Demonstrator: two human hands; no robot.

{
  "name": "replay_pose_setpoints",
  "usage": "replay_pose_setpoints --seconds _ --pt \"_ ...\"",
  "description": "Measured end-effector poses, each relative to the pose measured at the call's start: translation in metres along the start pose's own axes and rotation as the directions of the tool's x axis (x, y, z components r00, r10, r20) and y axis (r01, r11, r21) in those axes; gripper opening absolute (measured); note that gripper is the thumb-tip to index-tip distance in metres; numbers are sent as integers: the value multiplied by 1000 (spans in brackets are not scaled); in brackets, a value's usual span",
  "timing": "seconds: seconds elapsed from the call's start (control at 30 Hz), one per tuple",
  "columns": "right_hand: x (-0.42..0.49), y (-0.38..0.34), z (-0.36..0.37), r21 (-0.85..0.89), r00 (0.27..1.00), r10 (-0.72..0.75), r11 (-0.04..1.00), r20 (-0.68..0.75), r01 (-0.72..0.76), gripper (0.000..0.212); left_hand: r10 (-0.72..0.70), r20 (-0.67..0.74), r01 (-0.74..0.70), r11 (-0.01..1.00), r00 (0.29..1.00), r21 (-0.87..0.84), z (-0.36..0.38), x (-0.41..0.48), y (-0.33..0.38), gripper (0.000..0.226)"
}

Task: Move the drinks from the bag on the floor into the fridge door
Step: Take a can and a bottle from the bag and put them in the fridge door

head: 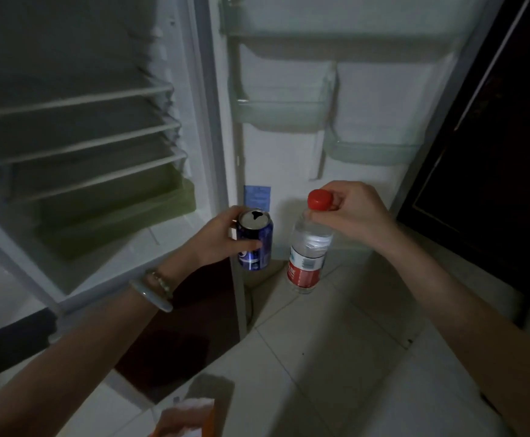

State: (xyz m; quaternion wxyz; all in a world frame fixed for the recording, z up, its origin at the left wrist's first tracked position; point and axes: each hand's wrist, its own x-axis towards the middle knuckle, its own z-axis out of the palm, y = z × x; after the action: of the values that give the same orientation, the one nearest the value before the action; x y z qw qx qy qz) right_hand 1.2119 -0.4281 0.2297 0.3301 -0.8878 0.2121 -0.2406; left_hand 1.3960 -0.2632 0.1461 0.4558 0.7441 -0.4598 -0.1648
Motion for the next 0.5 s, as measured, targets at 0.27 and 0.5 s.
replay_pose_setpoints --seconds 0.27,0.5 --pt "40 9 -77 -44 986 -110 993 -124 105 16 97 47 -100 992 994 78 11 78 58 56" --pt "69 47 -100 -75 983 -118 991 -142 109 15 75 9 -76 989 997 124 35 114 60 57"
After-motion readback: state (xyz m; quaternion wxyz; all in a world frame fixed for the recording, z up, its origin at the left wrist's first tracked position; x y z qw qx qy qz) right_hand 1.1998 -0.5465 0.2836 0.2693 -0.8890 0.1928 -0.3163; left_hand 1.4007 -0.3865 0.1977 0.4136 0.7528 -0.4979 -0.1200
